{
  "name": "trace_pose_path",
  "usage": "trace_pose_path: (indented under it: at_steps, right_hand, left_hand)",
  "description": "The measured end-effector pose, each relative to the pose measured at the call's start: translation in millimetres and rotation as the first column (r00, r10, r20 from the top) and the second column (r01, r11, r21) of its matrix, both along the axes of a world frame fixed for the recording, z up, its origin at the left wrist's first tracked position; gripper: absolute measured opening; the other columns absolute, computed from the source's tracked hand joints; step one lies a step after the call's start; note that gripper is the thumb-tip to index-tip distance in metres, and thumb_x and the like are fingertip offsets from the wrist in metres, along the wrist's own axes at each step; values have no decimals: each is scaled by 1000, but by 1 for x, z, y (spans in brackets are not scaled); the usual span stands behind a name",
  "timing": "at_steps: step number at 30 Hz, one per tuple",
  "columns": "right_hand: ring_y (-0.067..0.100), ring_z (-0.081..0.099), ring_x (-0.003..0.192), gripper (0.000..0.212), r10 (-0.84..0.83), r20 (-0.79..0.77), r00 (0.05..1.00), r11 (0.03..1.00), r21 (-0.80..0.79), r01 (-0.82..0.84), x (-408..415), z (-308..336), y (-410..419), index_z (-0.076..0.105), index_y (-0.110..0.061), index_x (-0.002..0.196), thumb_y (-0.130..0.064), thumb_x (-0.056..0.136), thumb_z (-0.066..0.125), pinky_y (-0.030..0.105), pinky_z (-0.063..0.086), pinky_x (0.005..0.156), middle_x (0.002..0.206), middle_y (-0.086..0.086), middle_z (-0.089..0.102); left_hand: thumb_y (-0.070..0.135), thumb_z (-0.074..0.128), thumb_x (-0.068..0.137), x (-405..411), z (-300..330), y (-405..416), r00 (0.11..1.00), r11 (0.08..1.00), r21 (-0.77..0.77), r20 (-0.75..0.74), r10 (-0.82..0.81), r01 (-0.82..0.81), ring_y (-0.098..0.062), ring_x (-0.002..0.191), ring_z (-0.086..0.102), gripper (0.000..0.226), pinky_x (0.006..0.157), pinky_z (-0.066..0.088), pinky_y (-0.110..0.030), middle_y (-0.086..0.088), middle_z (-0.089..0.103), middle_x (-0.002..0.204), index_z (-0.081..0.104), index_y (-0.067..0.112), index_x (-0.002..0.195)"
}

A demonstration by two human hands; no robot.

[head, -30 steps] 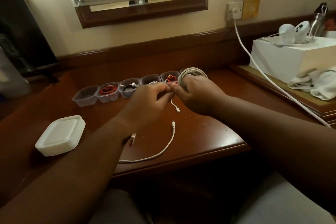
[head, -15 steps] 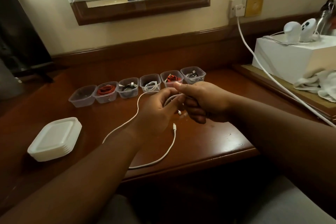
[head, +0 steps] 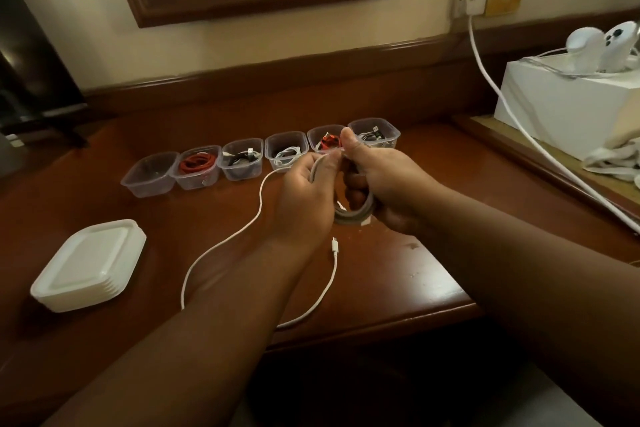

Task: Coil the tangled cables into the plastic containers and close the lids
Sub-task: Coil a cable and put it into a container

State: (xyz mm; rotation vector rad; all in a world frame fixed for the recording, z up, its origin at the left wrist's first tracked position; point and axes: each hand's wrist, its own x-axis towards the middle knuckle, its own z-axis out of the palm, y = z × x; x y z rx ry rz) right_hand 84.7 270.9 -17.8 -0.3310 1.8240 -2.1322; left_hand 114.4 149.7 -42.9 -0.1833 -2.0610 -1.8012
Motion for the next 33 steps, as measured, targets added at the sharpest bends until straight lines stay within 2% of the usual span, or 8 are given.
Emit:
trace_pose_path:
  at_steps: [6,10,17,20,23,25,29,33]
  right_hand:
    - [15,53,58,31,228,296,928,969,-166,-185,-30,-4,-10,60,-8,119,-30,103,45,41,53,89,61,-1,49]
    - [12,44,47,27,142,294,945,987,-116,-113,-61,-12,-22,57,-12,107,-33,105,41,33,51,70,54,-2,41]
    - [14,49,66,33,-77,-236,969,913,375,164,-115,-56,-40,62,-14,96,-39,103,43,37,43,62,71,-1,54]
    - [9,51,50,29,-105,-49,993,994,25,106,-118,-73,-35,60,-11,93,-32,104,43,35,41,50,57,-4,54]
    - [9,31,41,29,105,141,984,960,-274,-63,-125,-75,-28,56,-9,96,-30,105,40,26,21,51,51,-3,35]
    - [10,26,43,38,185,166,969,947,-294,-130,-134,-77,-25,55,-9,90,-40,104,39,27,16,54,52,-2,30]
    - [7,24,38,47,111,156,981,973,-219,-75,-138,-78,-26,50,-9,74,-40,106,35,19,22,41,45,-4,31]
    - [5,24,33,48,68,213,975,969,-246,-14,-136,-76,-27,45,-12,67,-38,106,36,16,24,33,44,-5,30]
  left_hand:
    - [42,56,94,-45,-18,-13,989,980,169,125,84,-104,-25,78,69,29,75,54,-43,-4,72,79,71,18,91]
    - [42,58,93,-82,-26,-10,969,960,191,178,172,-206,-25,77,68,30,76,56,-46,-6,72,78,71,15,89]
    - [33,54,101,-118,-54,-6,943,932,168,151,297,-321,-4,67,61,25,66,52,-27,9,65,67,66,20,82]
    - [26,54,101,-123,-61,-7,955,948,144,121,269,-285,0,49,45,28,51,41,-17,12,51,50,57,11,78]
    - [39,58,97,-128,-62,-11,978,961,184,77,194,-205,-29,57,57,40,57,56,-46,-21,60,65,57,0,86]
    - [50,59,89,-130,-63,-13,988,966,211,66,138,-149,-52,67,57,50,67,51,-70,-40,56,83,58,0,90]
    - [41,58,90,-127,-64,-12,989,962,241,104,104,-127,-41,73,58,37,72,51,-54,-33,60,83,62,5,84]
    - [34,61,85,-126,-61,-17,983,923,385,175,-49,-22,-60,94,55,51,92,40,-75,-49,52,104,57,-13,104]
